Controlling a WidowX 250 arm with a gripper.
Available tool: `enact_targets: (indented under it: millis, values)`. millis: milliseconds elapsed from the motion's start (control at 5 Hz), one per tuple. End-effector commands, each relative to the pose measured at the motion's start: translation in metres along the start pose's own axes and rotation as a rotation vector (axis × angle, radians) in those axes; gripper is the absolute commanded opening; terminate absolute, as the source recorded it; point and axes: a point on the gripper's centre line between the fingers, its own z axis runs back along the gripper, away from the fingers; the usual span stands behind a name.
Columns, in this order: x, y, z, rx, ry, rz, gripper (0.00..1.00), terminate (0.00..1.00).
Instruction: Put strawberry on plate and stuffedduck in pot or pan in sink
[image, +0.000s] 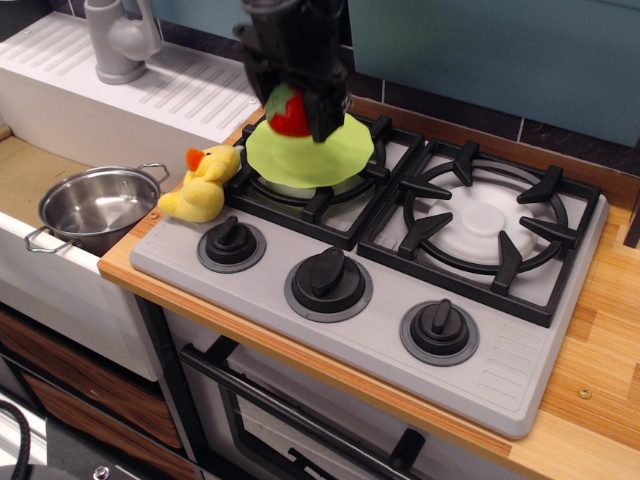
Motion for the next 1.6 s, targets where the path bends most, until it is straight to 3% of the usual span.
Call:
enact_targets:
  millis: [0,400,1200,1400]
  values:
    - [0.019,-0.002,0.005,0.019,-0.062,-0.021,1.0,0.0]
    - [0.017,-0.017,0.018,0.04,-0.037,0.001,1.0,0.0]
    - [0.021,-0.029,0.091,0.078,0.119,-0.011,1.0,0.0]
    - [0.021,-0.029,0.091,0.078,0.119,-0.011,1.0,0.0]
